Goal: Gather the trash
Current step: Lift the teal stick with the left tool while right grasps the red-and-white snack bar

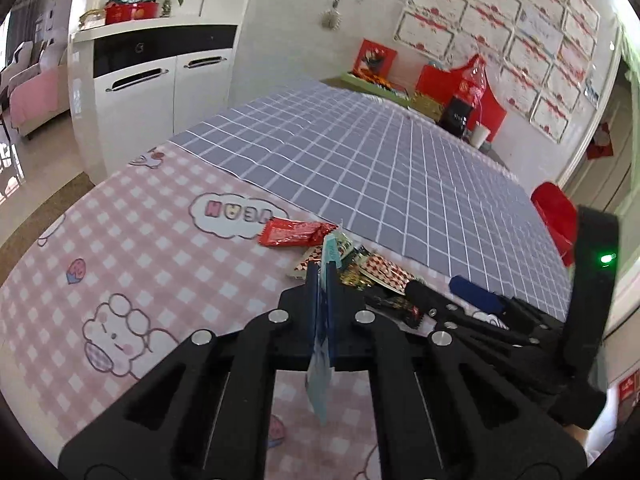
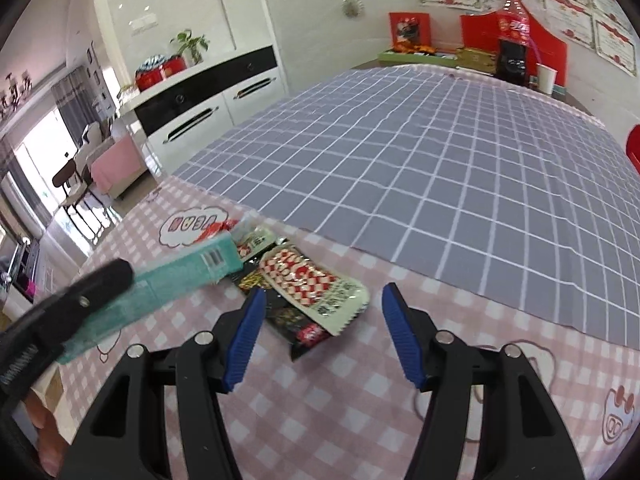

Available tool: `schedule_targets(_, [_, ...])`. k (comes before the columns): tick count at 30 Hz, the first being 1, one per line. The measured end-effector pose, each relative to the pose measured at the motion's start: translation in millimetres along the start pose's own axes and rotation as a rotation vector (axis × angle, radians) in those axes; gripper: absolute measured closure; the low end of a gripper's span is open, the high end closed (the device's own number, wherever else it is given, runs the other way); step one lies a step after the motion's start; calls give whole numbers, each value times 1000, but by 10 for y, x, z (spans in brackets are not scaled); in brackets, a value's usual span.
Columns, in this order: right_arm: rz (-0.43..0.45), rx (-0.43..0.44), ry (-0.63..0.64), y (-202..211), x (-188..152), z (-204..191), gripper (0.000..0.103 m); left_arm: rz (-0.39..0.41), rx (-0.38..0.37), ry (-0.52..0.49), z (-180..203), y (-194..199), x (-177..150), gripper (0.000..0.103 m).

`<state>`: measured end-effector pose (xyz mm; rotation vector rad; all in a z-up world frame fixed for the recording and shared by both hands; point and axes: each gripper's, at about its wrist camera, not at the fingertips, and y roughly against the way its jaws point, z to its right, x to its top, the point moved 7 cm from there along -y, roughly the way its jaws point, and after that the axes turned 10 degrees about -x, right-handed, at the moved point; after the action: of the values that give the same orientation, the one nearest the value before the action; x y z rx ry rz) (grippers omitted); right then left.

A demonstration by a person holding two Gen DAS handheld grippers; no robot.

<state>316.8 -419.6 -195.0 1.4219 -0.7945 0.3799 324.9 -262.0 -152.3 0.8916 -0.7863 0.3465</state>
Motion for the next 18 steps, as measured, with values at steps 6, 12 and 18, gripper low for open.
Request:
schedule_targets(6, [-16,-9,45,-139,8,-132,43,17,8,-34,-96,56,18,100])
schedule_targets(12, [-29,-18,73,-279,46,-163,43,-82,-2,-42,-172,-156,-183,95])
schedule_targets(18, [-44,-5,101,-321,40,-191,59,-156,-3,-19,-242,-358,-343,88])
